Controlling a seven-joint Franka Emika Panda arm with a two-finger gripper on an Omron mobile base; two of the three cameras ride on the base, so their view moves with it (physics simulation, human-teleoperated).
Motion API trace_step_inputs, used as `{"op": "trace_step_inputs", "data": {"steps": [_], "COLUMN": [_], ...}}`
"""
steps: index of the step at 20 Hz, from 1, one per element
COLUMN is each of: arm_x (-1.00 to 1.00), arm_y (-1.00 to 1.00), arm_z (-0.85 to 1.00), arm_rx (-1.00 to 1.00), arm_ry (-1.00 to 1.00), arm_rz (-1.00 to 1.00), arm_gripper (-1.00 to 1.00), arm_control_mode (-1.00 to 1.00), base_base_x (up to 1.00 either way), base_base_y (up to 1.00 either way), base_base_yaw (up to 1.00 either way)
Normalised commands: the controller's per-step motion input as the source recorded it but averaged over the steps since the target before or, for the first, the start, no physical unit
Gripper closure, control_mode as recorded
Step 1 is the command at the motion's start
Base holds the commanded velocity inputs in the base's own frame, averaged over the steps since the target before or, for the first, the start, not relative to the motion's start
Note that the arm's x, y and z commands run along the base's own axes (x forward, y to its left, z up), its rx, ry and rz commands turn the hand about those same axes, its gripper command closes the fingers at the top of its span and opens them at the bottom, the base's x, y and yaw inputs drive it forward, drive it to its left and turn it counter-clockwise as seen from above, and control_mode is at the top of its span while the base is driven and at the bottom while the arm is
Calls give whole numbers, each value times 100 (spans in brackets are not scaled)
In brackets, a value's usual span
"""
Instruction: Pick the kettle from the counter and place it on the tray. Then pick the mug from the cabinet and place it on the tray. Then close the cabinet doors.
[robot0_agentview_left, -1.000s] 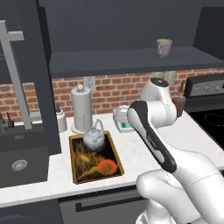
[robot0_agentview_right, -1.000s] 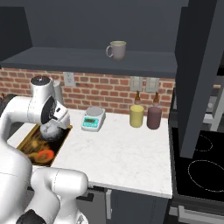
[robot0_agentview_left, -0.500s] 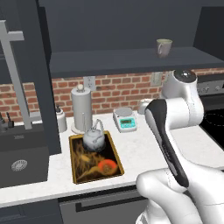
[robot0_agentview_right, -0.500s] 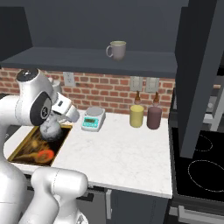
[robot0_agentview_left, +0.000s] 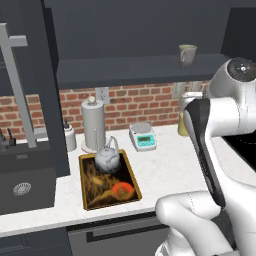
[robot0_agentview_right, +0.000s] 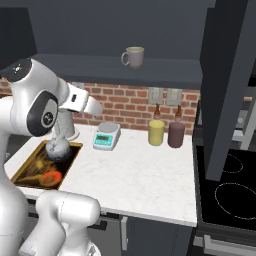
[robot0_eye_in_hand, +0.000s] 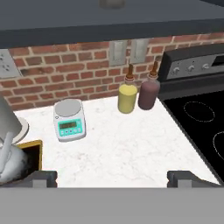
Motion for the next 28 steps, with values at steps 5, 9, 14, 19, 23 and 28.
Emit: {"op": "trace_step_inputs", "data": {"steps": [5, 9, 14, 19, 23, 28], "arm_x": [0, 9, 19, 27, 23, 13], "arm_y": [-12, 0, 3, 9, 10, 0], "arm_z": [75, 38, 9, 18, 37, 25], "arm_rx": [-1, 0, 0, 0, 0, 0], "arm_ry": [-27, -27, -30, -12, -1, 0], "arm_rz": [0, 0, 0, 0, 0, 0], "arm_gripper": [-100, -100, -100, -100, -100, -100], "arm_control_mode": [-100, -100, -100, -100, -100, -100], "base_base_x": [0, 0, 0, 0, 0, 0], "base_base_y": [0, 0, 0, 0, 0, 0], "base_base_yaw": [0, 0, 0, 0, 0, 0]}}
